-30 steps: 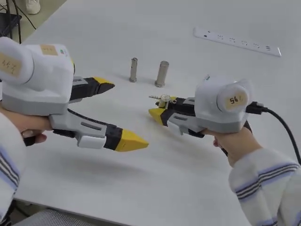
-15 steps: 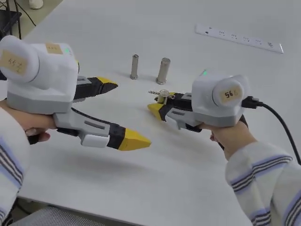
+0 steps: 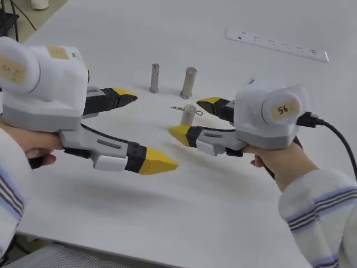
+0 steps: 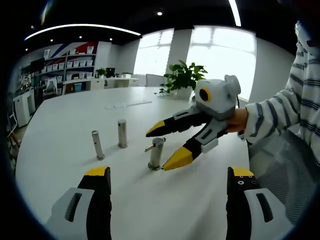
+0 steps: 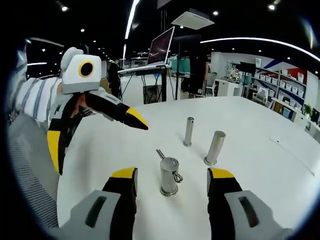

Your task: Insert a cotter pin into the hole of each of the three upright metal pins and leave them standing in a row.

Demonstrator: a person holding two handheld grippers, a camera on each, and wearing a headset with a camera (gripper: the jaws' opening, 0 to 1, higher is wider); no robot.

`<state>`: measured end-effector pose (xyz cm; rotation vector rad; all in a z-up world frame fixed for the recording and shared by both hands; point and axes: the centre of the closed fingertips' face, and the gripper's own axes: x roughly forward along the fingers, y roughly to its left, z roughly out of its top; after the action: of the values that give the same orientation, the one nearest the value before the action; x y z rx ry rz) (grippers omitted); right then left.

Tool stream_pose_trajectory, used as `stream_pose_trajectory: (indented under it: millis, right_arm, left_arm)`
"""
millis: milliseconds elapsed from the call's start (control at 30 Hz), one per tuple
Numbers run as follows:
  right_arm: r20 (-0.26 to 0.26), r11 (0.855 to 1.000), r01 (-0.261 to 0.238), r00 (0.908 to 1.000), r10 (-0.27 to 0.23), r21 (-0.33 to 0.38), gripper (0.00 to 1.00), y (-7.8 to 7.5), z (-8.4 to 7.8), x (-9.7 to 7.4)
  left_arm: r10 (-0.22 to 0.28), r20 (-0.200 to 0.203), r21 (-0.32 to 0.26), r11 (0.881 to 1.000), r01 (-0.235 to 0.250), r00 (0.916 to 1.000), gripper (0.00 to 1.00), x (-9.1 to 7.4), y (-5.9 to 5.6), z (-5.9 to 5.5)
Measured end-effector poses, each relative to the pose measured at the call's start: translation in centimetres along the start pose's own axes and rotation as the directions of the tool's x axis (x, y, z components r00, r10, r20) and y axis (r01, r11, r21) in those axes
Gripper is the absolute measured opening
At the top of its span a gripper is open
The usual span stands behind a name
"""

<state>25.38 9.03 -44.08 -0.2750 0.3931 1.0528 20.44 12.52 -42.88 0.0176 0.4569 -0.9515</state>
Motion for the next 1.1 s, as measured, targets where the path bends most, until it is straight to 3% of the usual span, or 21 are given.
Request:
stream_pose_trajectory:
  millis: [133, 167, 233, 400, 467, 533, 600, 767, 867, 1000, 1100]
  right_arm:
    - [0.018, 1.000, 0.004, 0.9998, -0.004, 0.013, 0.64, 0.1, 0.7, -2.3]
    - [0.006, 0.998, 0.027, 0.9996, -0.026, -0.059, 0.66, -0.1, 0.6, -3.3]
    - [-0.021, 0.997, 0.028, 0.9994, -0.029, -0.068, 0.67, 0.2, 0.0, -4.2]
    - [-0.042, 0.999, 0.050, 0.9978, -0.051, -0.015, 0.77, 0.7, -1.1, -6.7]
    - [-0.037, 0.997, 0.063, 0.9974, -0.062, 0.037, 0.79, 0.8, -1.3, -7.6]
    - [-0.015, 0.989, 0.049, 0.9988, -0.047, 0.140, 0.82, 1.3, -1.3, -8.4]
    - [0.000, 0.976, 0.062, 0.9980, -0.064, 0.210, 0.86, 1.2, -1.5, -9.2]
    - [-0.038, 0.958, 0.097, 0.9952, -0.090, 0.270, 0.98, 1.4, -2.7, -11.0]
    - [-0.052, 0.949, 0.115, 0.9932, -0.104, 0.294, 0.98, 1.4, -3.2, -11.8]
    - [-0.072, 0.924, 0.147, 0.9889, -0.130, 0.354, 0.98, 1.5, -4.2, -12.6]
    - [-0.089, 0.920, 0.171, 0.9848, -0.149, 0.354, 0.98, 1.6, -4.7, -12.9]
  left_arm:
    - [0.001, -0.002, 0.000, 1.000, -0.001, 1.0000, 0.96, -0.1, 0.0, -0.1]
    - [0.002, -0.005, 0.003, 1.000, -0.002, 1.0000, 0.96, -0.1, 0.0, -0.1]
    - [0.001, -0.004, 0.004, 1.000, -0.001, 1.0000, 0.96, -0.2, 0.0, -0.1]
    - [0.007, 0.005, 0.011, 1.000, -0.007, 1.0000, 0.96, -0.5, -0.1, 0.3]
    - [0.013, 0.012, 0.009, 1.000, -0.013, 0.9998, 0.96, -0.6, 0.0, 0.5]
    - [0.019, 0.017, 0.009, 1.000, -0.019, 0.9997, 0.96, -0.8, 0.1, 0.7]
    - [0.027, 0.018, 0.008, 1.000, -0.027, 0.9995, 0.96, -1.0, 0.3, 0.8]
    - [0.063, 0.039, -0.016, 0.998, -0.063, 0.9972, 0.96, -1.6, 1.2, 1.1]
    - [0.077, 0.039, -0.021, 0.997, -0.076, 0.9963, 0.96, -1.8, 1.6, 1.1]
    - [0.090, 0.036, -0.034, 0.995, -0.089, 0.9953, 0.95, -2.0, 1.9, 1.0]
    - [0.096, 0.033, -0.037, 0.995, -0.095, 0.9948, 0.95, -2.0, 2.0, 0.9]
